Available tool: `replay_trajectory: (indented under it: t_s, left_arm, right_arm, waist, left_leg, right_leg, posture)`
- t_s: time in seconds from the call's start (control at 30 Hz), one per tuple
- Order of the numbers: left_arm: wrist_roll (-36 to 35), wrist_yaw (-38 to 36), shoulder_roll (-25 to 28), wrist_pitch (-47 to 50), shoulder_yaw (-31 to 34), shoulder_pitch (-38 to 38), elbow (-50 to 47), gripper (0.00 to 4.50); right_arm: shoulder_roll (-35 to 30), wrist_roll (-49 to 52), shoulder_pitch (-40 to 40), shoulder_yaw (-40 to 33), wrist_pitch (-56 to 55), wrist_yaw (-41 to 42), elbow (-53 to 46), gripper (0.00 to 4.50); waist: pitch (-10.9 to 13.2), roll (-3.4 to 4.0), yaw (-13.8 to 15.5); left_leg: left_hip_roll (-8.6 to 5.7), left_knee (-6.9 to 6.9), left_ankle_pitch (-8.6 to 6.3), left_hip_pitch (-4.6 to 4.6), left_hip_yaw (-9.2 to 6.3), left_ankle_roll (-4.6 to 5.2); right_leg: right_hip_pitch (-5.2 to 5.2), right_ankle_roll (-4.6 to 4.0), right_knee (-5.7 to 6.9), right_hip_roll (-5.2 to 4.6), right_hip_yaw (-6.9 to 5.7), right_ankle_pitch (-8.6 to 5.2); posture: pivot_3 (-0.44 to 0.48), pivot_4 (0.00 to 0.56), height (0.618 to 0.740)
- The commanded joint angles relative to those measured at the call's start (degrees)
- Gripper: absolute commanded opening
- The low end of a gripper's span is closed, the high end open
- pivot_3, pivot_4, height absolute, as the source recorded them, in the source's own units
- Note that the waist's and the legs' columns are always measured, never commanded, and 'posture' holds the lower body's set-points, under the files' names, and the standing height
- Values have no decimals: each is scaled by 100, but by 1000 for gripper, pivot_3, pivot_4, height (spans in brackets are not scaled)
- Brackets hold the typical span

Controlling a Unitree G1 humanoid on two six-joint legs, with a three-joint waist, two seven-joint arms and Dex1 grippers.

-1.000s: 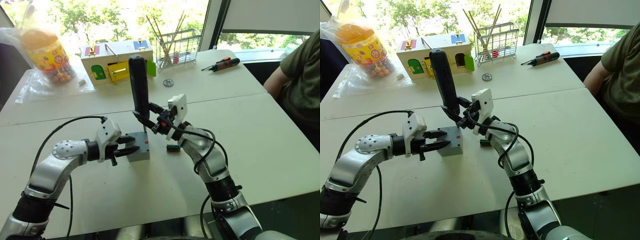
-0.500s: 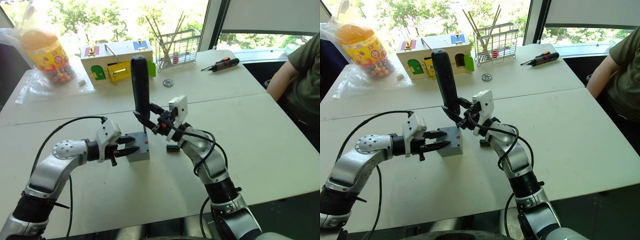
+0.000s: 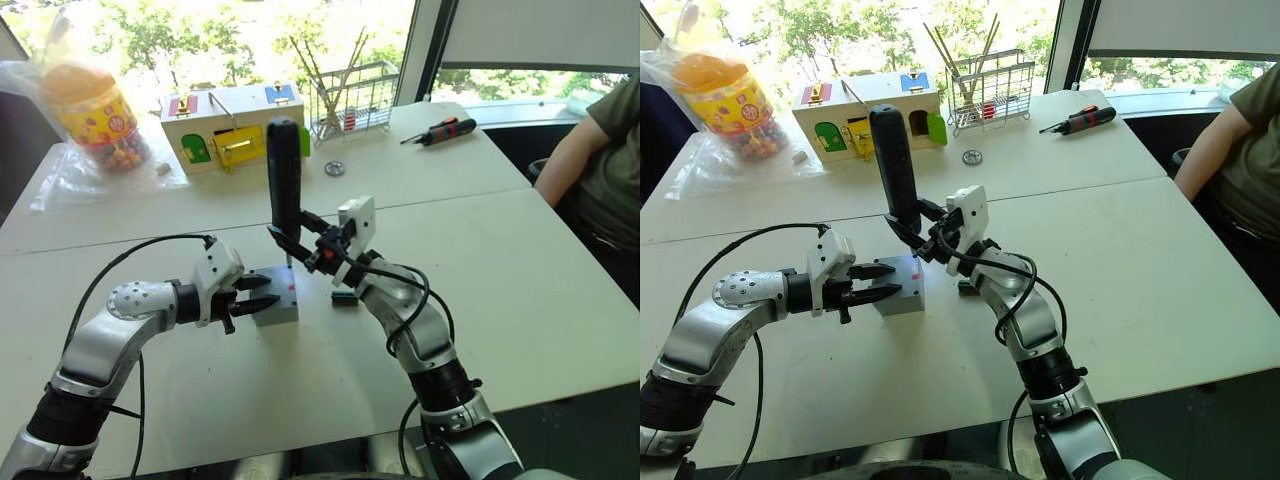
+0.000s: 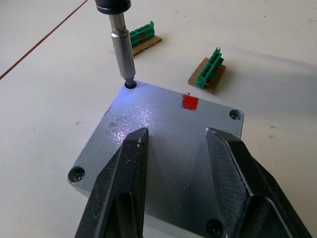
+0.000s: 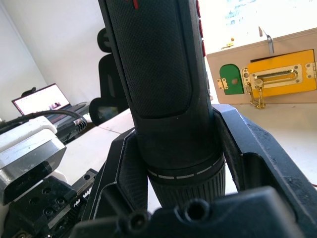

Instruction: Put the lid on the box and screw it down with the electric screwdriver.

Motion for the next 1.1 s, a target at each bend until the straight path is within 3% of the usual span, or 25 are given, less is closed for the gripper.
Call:
replay_trajectory:
  t_s: [0.03,0.5,0.73,0.93,1.1]
  left_arm:
    - [56,-1,17,77,-63,12,-11,1834]
    - [65,7,-12,94,-97,-35,48,1834]
    - [160,33,-148,-1,-196,-62,243,1834]
    - [262,35,-311,-168,-258,-83,517,1834]
    - [256,-67,-323,-337,-204,-203,792,1834]
  right_arm:
    - [-14,-202,367,365,365,26,664,1746]
    - [-49,-241,290,314,363,50,593,1746]
    - [-122,-126,-49,107,646,-51,48,1746]
    - [-160,642,-974,-507,2043,-308,-1481,1746]
    - [-253,1650,-2123,-1631,3422,-814,-2044,1746]
  waist:
    - [-1,3,-10]
    - [-2,4,-3]
    - [1,8,15]
    - [38,9,93]
    - [79,14,168]
  left_leg:
    - [1,-1,0,0,0,0]
    - [3,-3,0,0,0,-1]
    - [3,-3,0,-3,0,-1]
    - [2,0,3,-20,-2,-5]
    - [1,13,14,-70,-7,-22]
  right_leg:
    - [-1,0,0,2,2,0]
    - [-2,-1,-2,6,5,-1]
    - [-3,-1,-7,6,5,-1]
    - [-16,-2,-8,3,5,-1]
    - [-61,-4,5,-6,5,2]
  posture:
    - [0,150,740]
    - [0,150,740]
    - [0,150,740]
    - [0,150,740]
    - [0,150,740]
